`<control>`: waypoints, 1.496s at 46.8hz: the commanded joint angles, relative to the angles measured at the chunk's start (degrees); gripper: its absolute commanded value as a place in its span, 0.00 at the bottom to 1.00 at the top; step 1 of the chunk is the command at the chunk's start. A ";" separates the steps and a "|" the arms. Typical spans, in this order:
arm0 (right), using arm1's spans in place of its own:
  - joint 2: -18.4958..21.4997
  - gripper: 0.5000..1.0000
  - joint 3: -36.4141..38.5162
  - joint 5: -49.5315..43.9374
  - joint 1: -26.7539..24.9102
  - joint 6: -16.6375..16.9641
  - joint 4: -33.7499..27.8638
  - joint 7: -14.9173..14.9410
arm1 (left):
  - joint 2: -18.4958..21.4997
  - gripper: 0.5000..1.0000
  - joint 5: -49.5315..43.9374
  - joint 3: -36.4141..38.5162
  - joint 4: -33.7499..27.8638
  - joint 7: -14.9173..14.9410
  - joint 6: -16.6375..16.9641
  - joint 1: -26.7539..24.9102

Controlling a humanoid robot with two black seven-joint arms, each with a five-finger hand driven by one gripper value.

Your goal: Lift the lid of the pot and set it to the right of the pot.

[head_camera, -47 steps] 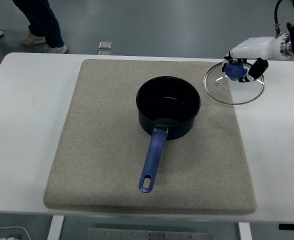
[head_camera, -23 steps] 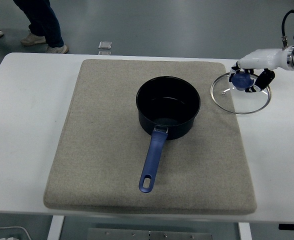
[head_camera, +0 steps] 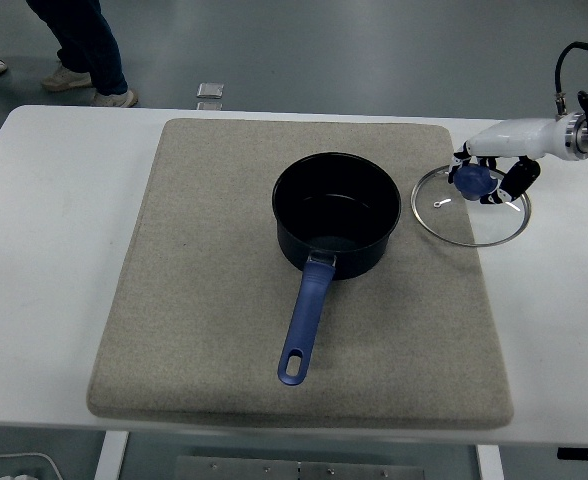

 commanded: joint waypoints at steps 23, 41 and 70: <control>-0.97 0.00 0.14 6.27 0.26 1.20 3.04 -0.01 | 0.00 1.00 0.00 -0.01 -0.06 0.07 0.00 0.00; -0.79 0.00 0.14 8.03 -1.58 -0.99 3.04 -0.01 | 0.00 1.00 0.00 -0.01 0.03 -0.02 0.00 0.00; -0.44 0.28 0.32 11.36 -3.34 -1.35 2.95 -0.01 | 0.00 1.00 0.00 -0.01 0.03 0.07 0.00 0.00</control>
